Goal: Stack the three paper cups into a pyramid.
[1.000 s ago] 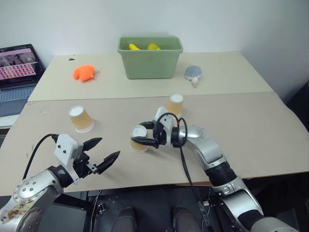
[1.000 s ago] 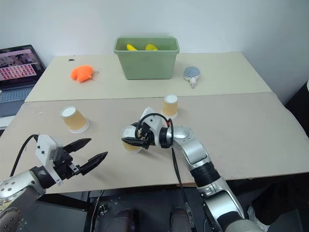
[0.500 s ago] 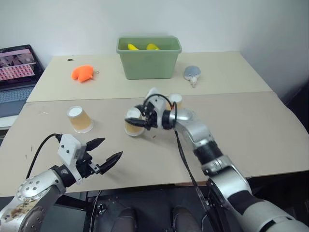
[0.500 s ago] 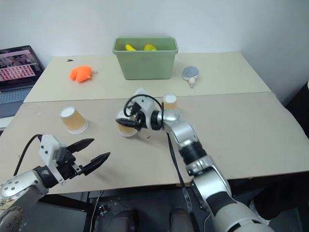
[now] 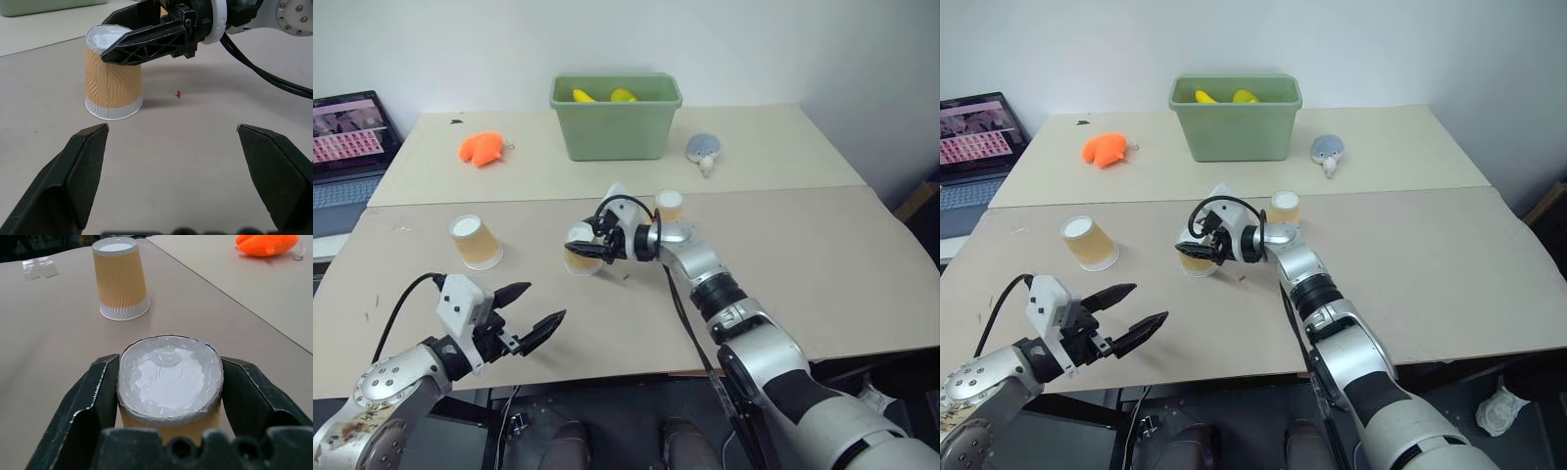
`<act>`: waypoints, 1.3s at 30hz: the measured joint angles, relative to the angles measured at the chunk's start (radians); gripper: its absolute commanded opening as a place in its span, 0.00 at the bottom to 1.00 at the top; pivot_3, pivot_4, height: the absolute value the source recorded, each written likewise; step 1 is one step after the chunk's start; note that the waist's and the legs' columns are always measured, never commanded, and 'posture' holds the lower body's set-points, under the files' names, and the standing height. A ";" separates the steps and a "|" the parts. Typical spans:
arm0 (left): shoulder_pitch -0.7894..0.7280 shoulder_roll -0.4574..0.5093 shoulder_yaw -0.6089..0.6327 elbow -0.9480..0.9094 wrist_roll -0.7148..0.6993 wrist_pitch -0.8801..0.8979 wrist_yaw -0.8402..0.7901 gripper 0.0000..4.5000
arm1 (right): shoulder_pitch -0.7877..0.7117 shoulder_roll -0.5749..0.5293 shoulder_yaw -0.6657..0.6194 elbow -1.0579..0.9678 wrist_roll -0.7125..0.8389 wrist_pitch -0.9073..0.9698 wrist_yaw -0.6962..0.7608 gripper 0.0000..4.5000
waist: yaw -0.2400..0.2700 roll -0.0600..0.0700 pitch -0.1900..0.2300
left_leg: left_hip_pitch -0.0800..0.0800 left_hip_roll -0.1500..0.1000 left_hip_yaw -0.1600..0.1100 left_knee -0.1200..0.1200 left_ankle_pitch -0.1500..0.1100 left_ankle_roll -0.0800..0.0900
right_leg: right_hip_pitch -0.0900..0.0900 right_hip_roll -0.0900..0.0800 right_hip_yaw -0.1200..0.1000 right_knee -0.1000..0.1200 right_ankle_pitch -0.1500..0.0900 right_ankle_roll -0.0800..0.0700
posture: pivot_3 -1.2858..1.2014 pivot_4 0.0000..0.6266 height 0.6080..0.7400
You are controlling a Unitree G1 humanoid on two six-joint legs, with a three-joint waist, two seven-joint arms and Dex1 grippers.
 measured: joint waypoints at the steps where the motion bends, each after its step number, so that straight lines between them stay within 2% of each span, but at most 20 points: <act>1: 0.000 0.000 0.000 0.000 0.000 0.000 0.000 1.00 | 0.008 0.002 0.000 0.000 -0.001 0.000 0.000 0.98 | 0.000 0.000 0.000 | 0.000 0.000 0.000 0.000 0.000 0.000 | 0.000 0.000 0.000 0.000 0.000 0.000 | 0.52 0.24 0.94; 6: -0.005 -0.003 -0.005 0.000 0.010 0.000 0.001 1.00 | 0.044 0.003 0.002 -0.038 -0.009 0.006 0.006 0.98 | 0.000 0.000 0.000 | -0.001 0.000 0.000 0.000 0.000 0.000 | -0.001 0.000 0.000 0.000 0.000 0.000 | 0.52 0.24 0.94; 20: -0.040 -0.007 -0.041 0.013 0.012 -0.001 -0.003 1.00 | 0.194 -0.109 -0.066 -0.518 0.065 0.243 -0.013 0.98 | 0.004 0.000 0.000 | -0.001 0.000 0.000 0.000 0.000 0.000 | 0.000 0.000 0.000 0.000 0.000 0.000 | 0.52 0.24 0.94; 24: -0.033 -0.006 -0.039 0.014 0.014 -0.004 -0.005 1.00 | 0.308 -0.200 -0.164 -0.705 0.086 0.376 -0.109 0.98 | 0.011 0.000 0.000 | -0.003 -0.001 0.000 0.000 0.000 0.000 | 0.000 -0.001 0.000 -0.002 0.000 0.000 | 0.52 0.24 0.94; 27: -0.021 -0.005 -0.029 0.017 0.019 -0.006 -0.007 1.00 | 0.451 -0.263 -0.220 -0.849 0.054 0.473 -0.232 0.98 | 0.013 0.000 0.000 | -0.003 -0.001 0.000 0.000 0.000 0.000 | -0.001 -0.001 -0.001 -0.002 0.000 0.000 | 0.52 0.24 0.94; 30: -0.021 -0.006 -0.028 0.019 0.020 -0.007 -0.008 1.00 | 0.551 -0.266 -0.236 -0.895 -0.021 0.544 -0.393 0.98 | -0.002 0.000 0.000 | -0.002 0.000 0.001 0.000 0.000 0.000 | -0.001 0.000 0.001 0.000 0.000 0.000 | 0.52 0.24 0.94; 33: -0.028 -0.006 -0.029 0.019 0.020 -0.008 -0.009 1.00 | 0.546 -0.245 -0.238 -0.897 -0.068 0.543 -0.495 0.98 | -0.011 0.000 0.000 | 0.002 0.000 0.001 0.000 0.000 0.000 | 0.000 0.001 0.002 0.004 -0.001 -0.001 | 0.52 0.24 0.94; 36: -0.045 -0.006 -0.035 0.033 0.022 -0.022 -0.013 1.00 | 0.467 -0.183 -0.243 -0.830 -0.089 0.494 -0.601 0.98 | -0.021 0.000 0.000 | 0.003 0.000 0.001 0.000 0.000 0.000 | 0.000 0.001 0.002 0.005 -0.002 -0.001 | 0.52 0.24 0.94; 39: -0.056 -0.006 -0.036 0.044 0.025 -0.025 -0.014 1.00 | 0.409 -0.165 -0.237 -0.774 -0.093 0.452 -0.630 0.98 | -0.019 0.000 0.000 | 0.001 -0.001 0.001 0.000 0.000 0.000 | -0.001 0.000 0.002 0.005 -0.003 -0.001 | 0.52 0.24 0.94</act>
